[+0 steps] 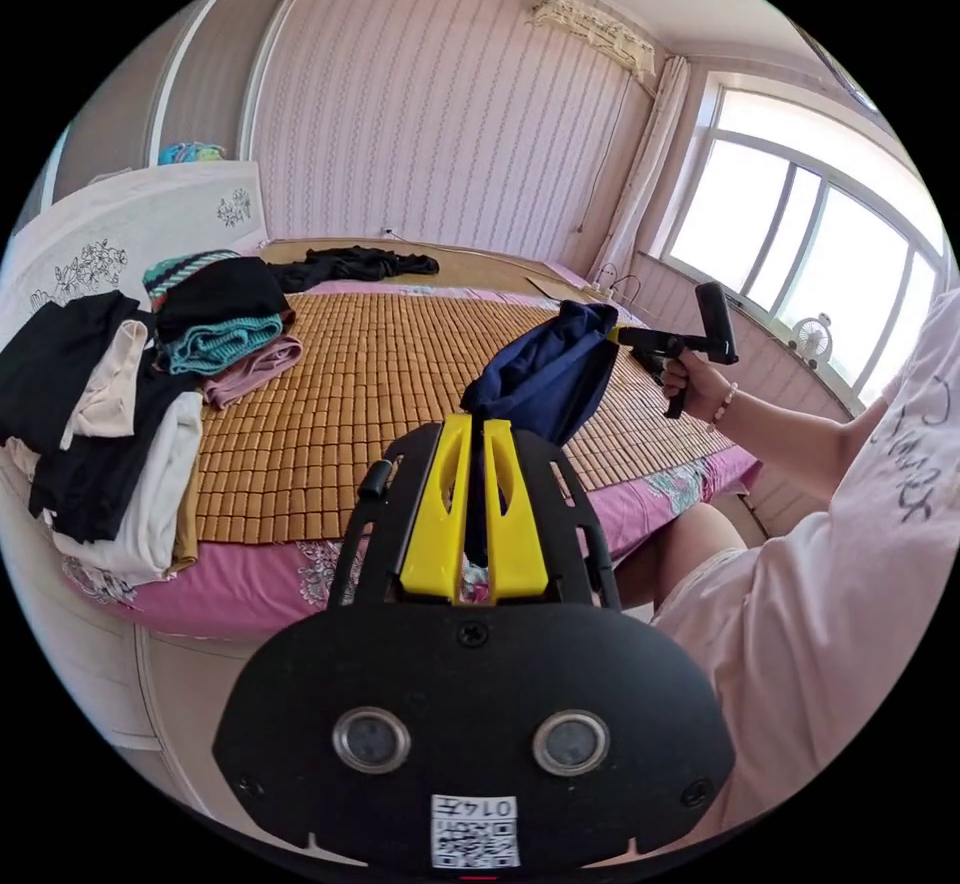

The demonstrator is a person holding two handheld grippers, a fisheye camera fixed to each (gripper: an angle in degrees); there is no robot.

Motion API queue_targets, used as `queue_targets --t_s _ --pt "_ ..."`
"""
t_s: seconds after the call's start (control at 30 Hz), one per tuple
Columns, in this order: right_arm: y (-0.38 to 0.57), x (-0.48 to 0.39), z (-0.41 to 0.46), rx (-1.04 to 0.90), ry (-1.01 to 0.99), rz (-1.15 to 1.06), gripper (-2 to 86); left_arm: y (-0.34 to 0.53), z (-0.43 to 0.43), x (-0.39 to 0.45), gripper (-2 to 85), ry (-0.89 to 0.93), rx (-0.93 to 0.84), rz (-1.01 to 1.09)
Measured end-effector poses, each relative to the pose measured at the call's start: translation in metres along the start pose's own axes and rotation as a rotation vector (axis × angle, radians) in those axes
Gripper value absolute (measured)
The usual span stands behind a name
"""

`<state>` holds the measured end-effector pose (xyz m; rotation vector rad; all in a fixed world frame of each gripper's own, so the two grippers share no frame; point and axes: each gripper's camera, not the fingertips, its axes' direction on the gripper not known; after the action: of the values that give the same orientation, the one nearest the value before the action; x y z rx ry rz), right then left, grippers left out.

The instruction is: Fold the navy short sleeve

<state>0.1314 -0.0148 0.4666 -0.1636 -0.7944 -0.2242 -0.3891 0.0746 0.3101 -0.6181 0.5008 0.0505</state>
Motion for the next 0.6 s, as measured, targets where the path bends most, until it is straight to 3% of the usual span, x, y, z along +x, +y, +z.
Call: queue_targets --t_s 0.2,0.3,0.37,0.47,0.6 --pt "-0.159 -0.051 0.068 -0.071 -0.053 -0.252 1.8 -0.043 -0.047 -0.051 -0.1 -0.165 0.122 -0.039" --pt "-0.289 -0.074 0.131 -0.122 -0.025 -0.260 3.1 -0.121 -0.070 -0.112 3.2 -0.248 0.116 -0.091" --pt "-0.375 -0.076 0.193 -0.197 -0.003 -0.140 5.3 -0.179 -0.088 -0.156 7.1 -0.543 0.111 -0.178" --pt "-0.399 -0.079 0.249 -0.358 0.147 -0.009 5.8 -0.197 -0.107 -0.199 7.9 -0.616 0.102 -0.404" --pt "-0.347 -0.091 0.257 -0.374 0.124 -0.119 5.1 -0.170 -0.113 -0.177 7.2 -0.603 0.134 -0.311"
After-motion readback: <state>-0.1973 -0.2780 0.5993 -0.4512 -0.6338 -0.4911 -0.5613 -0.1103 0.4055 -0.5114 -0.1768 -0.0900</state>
